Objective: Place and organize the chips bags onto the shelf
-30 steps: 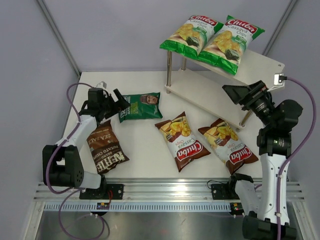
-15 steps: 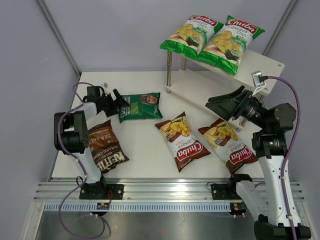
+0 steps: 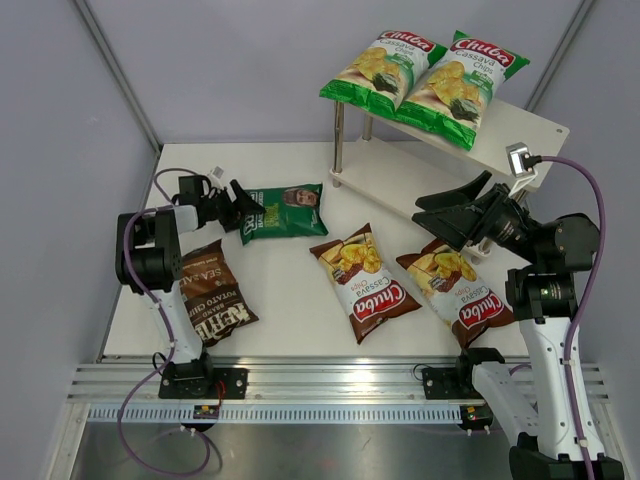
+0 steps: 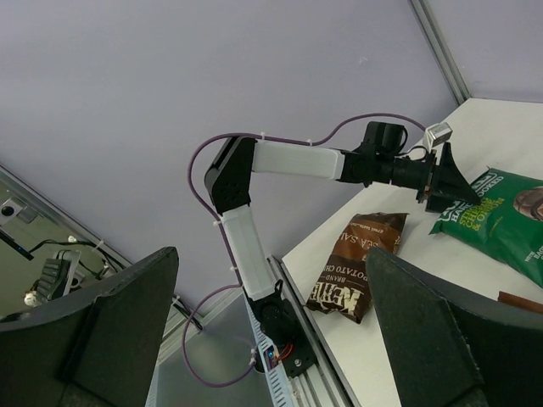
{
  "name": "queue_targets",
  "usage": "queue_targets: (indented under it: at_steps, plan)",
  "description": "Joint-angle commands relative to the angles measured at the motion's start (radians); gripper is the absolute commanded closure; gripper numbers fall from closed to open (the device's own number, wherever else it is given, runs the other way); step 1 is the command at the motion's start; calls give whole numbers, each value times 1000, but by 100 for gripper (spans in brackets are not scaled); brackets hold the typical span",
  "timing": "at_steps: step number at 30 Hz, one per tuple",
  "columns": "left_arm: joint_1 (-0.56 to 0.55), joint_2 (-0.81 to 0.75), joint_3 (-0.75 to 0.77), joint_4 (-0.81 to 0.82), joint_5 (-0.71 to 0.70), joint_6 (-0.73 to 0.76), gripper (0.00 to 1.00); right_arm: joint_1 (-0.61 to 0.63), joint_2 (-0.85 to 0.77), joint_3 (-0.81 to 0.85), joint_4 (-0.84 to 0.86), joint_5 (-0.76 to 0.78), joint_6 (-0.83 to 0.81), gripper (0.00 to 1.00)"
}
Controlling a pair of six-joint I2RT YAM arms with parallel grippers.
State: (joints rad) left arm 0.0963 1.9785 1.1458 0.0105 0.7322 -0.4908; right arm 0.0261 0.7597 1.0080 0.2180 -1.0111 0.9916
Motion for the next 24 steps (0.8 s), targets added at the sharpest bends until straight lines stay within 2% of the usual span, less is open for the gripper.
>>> queue_targets:
  at_steps: [1, 2, 4, 5, 7, 8, 9, 11, 13, 14, 16, 17, 18, 21, 24]
  plan:
    - [-4, 57, -6, 104, 104, -66, 19, 11, 0, 14, 55, 0, 15, 1]
    - [-4, 60, -12, 123, 111, -77, 30, 11, -5, 11, 55, 3, 13, 0]
    - [-4, 60, -37, 181, 125, -113, 44, 12, -8, 7, 40, 15, 2, 1]
    - [-3, 56, -49, 236, 140, -152, 57, 11, -10, 4, 17, 32, -4, 1]
    - [-4, 31, -105, 346, 174, -219, 58, 12, -11, -2, -6, 48, -16, 1]
    - [-4, 22, -121, 455, 186, -256, 62, 12, -10, -5, -32, 51, -22, 0]
    - [-4, 13, -138, 512, 209, -328, 73, 11, -11, -8, -46, 61, -27, 0]
    - [-6, -18, -195, 706, 226, -411, 77, 12, -11, -11, -121, 78, -59, 1]
    - [-6, -39, -230, 830, 243, -534, 89, 12, -10, -11, -182, 109, -106, 0]
    - [-4, -53, -257, 952, 248, -573, 92, 12, -8, -12, -257, 121, -119, 0]
    - [-6, -66, -285, 1087, 256, -707, 97, 14, 6, -17, -305, 157, -143, 0]
    - [-7, -69, -305, 1205, 257, -748, 100, 12, 12, -22, -343, 161, -151, 1]
    - [-9, -73, -310, 1261, 260, -829, 100, 14, 29, -23, -361, 164, -159, 1]
    - [-21, -81, -317, 1399, 276, -941, 100, 12, 53, -34, -397, 160, -174, 1]
    - [-40, -101, -331, 1480, 285, -1008, 100, 14, 61, -45, -411, 178, -183, 1]
